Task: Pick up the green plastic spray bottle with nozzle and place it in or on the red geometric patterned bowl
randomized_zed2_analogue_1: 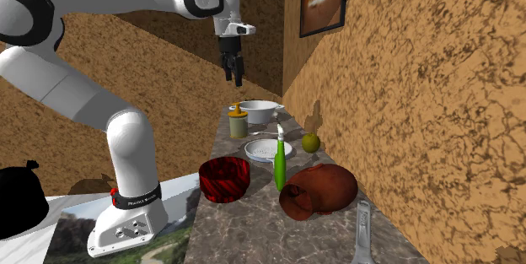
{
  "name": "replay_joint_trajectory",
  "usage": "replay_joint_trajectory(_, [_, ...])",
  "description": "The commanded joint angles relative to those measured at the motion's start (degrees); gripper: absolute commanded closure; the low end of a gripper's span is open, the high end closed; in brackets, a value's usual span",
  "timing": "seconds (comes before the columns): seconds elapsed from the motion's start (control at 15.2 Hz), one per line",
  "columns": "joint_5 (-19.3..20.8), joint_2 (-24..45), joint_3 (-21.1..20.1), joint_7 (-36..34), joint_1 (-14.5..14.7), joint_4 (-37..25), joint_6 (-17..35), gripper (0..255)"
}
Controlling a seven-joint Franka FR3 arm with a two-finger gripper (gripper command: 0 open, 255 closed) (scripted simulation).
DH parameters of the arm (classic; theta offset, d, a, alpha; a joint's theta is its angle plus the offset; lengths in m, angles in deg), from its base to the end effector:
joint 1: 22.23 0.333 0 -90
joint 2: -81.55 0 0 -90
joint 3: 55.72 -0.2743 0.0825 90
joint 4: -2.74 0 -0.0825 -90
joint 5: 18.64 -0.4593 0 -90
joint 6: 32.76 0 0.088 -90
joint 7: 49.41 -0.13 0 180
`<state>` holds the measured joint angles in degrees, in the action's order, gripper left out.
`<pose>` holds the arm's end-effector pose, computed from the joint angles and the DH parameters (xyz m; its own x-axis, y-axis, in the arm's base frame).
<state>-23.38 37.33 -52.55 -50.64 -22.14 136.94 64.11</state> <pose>0.4300 -0.0150 0.5516 0.9906 -0.0735 0.1157 -0.0591 -0.9906 -0.1235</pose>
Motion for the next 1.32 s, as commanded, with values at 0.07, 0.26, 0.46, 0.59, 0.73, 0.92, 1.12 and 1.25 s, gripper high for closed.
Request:
replay_joint_trajectory(0.07, [0.9, 0.6, 1.6, 3.9, 0.5, 0.7, 0.8, 0])
replay_joint_trajectory(0.26, [3.6, 3.3, 6.5, 15.4, 2.3, 1.9, 3.5, 0])
replay_joint_trajectory(0.46, [6.0, 7.2, 11.4, 26.8, 4.3, 1.9, 6.4, 0])
replay_joint_trajectory(0.59, [7.2, 10.6, 14.5, 34.4, 5.7, 1.2, 8.4, 0])
replay_joint_trajectory(0.73, [8.0, 14.3, 17.5, 42.0, 7.2, 0.0, 10.4, 0])
replay_joint_trajectory(0.92, [8.3, 20.7, 21.8, 53.5, 9.7, -2.5, 13.3, 0])
replay_joint_trajectory(1.12, [7.2, 27.9, 25.5, 65.1, 12.2, -5.8, 16.0, 0])
replay_joint_trajectory(1.25, [6.5, 30.7, 26.6, 69.5, 12.9, -7.2, 16.9, 0])
